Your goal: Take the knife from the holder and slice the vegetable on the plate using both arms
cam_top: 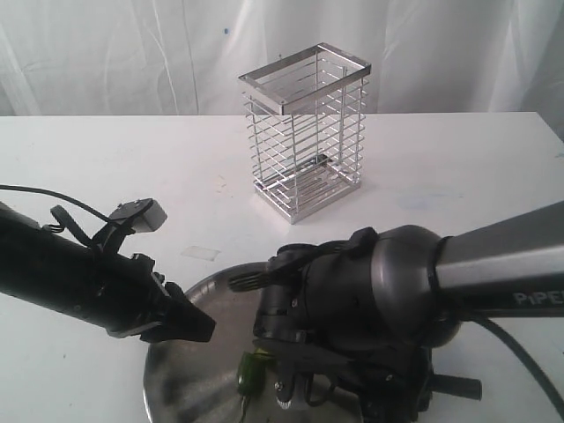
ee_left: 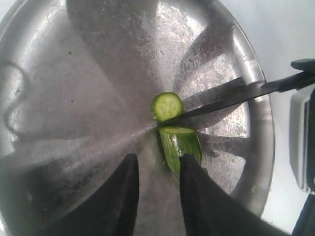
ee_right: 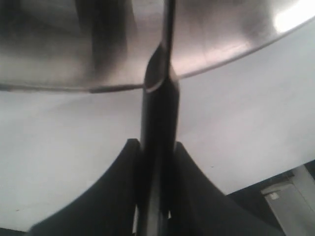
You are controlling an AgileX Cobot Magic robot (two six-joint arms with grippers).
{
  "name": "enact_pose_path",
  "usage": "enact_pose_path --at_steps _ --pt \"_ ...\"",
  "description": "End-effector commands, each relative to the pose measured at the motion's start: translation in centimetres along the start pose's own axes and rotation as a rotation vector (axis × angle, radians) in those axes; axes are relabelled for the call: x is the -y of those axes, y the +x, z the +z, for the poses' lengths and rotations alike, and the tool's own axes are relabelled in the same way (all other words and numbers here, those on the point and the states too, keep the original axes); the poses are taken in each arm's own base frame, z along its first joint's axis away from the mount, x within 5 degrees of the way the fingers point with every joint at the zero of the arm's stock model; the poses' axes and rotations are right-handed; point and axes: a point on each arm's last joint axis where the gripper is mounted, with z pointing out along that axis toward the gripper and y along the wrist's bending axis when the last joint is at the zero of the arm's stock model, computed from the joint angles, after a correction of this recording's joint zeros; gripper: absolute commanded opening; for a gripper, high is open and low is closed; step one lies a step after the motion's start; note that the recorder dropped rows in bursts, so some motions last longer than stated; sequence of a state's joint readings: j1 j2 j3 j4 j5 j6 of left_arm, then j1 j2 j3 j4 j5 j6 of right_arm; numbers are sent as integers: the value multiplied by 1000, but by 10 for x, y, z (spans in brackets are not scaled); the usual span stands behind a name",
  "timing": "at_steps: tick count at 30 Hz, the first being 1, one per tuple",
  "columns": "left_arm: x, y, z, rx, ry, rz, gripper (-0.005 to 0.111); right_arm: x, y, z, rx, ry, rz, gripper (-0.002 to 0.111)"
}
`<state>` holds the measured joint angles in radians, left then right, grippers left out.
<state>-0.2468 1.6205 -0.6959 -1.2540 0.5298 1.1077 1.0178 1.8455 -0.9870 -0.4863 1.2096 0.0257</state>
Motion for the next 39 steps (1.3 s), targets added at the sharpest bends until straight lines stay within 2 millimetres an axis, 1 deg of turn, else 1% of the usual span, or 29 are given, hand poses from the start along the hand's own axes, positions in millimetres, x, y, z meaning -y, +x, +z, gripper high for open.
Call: enact_pose_path --at_steps 1,3,7,11,12,14,15,17,19,21,24,27,39 --pt "4 2 -1 -1 21 -8 35 11 0 3 -18 110 31 0" --pt "5 2 -1 1 21 -10 35 18 1 5 -22 130 53 0" --pt "5 2 -1 2 23 -11 35 26 4 11 -36 118 93 0" --pt "7 2 -1 -3 47 -12 35 24 6 8 -26 85 122 0" --pt "8 2 -1 -4 55 -12 37 23 8 6 -19 65 137 0" --pt "15 4 2 -20 82 4 49 21 13 -2 10 7 177 0" --pt "25 6 8 -43 103 32 55 20 17 -8 30 -16 197 0" --pt "37 10 19 -67 83 95 57 20 22 -15 57 -44 222 0" --pt "40 11 26 -58 7 129 57 21 24 -19 83 -49 233 0" --pt "42 12 30 -55 -19 147 57 21 25 -20 86 -50 235 0" --pt "40 10 31 -38 -72 158 63 21 23 -20 103 -51 236 0" --pt "36 12 35 -53 -79 156 67 21 22 -20 120 -51 234 0" --pt "32 17 47 -84 -38 116 67 21 20 -20 146 -50 232 0"
